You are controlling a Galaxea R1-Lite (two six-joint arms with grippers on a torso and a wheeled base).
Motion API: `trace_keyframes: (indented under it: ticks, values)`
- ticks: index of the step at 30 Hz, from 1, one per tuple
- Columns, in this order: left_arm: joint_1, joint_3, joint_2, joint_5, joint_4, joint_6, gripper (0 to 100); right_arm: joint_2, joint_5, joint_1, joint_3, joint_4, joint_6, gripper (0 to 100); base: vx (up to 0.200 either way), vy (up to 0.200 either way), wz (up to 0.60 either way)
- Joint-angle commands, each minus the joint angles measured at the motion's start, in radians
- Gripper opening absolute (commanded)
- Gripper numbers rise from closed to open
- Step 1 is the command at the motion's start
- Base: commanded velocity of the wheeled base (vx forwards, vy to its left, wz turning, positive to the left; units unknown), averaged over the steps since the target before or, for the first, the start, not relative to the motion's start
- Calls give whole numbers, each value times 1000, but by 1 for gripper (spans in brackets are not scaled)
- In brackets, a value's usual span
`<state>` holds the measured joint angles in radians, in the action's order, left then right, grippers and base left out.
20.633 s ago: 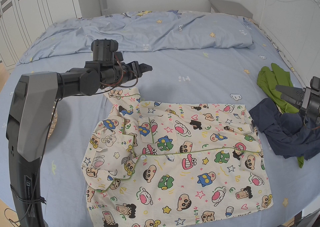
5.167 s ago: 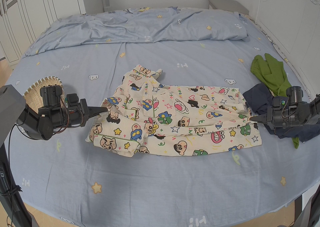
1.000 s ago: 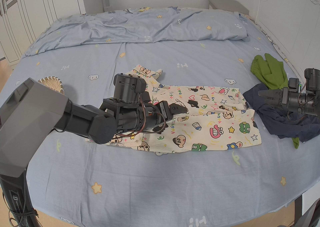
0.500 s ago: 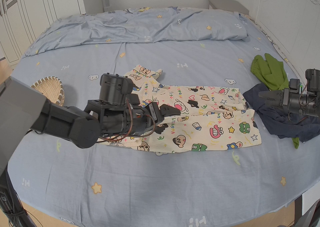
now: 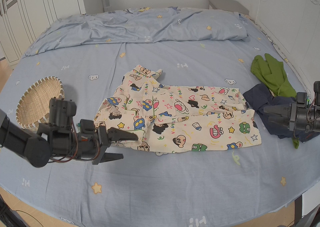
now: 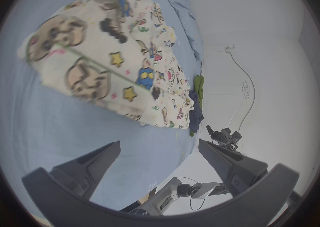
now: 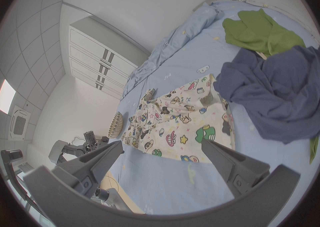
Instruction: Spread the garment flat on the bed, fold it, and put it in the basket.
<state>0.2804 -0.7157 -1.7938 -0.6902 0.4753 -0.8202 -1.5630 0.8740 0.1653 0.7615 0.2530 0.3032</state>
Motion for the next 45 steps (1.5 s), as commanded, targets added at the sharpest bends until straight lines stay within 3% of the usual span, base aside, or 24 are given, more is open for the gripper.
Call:
trace_keyframes:
  ticks: [1, 8, 20, 26, 33, 45]
  values:
    - [-95, 231, 73, -51, 151, 35, 100, 81, 2, -6, -110, 2, 13, 100, 0, 0, 0]
    - [-152, 295, -84, -28, 381, 4, 100, 109, -1, -63, -102, 2, 14, 100, 0, 0, 0]
    - [-208, 265, -203, -12, 560, -86, 100, 130, 0, -63, -30, 12, 51, 100, 0, 0, 0]
    - [-205, 252, -274, 9, 723, -145, 100, 187, 0, -64, -36, 12, 53, 100, 0, 0, 0]
    - [-198, 208, -334, 86, 767, -181, 100, 228, 0, -64, -41, 12, 53, 100, 0, 0, 0]
    - [-193, 142, -364, 147, 767, -201, 100, 253, 0, -64, -42, 15, 65, 100, 0, 0, 0]
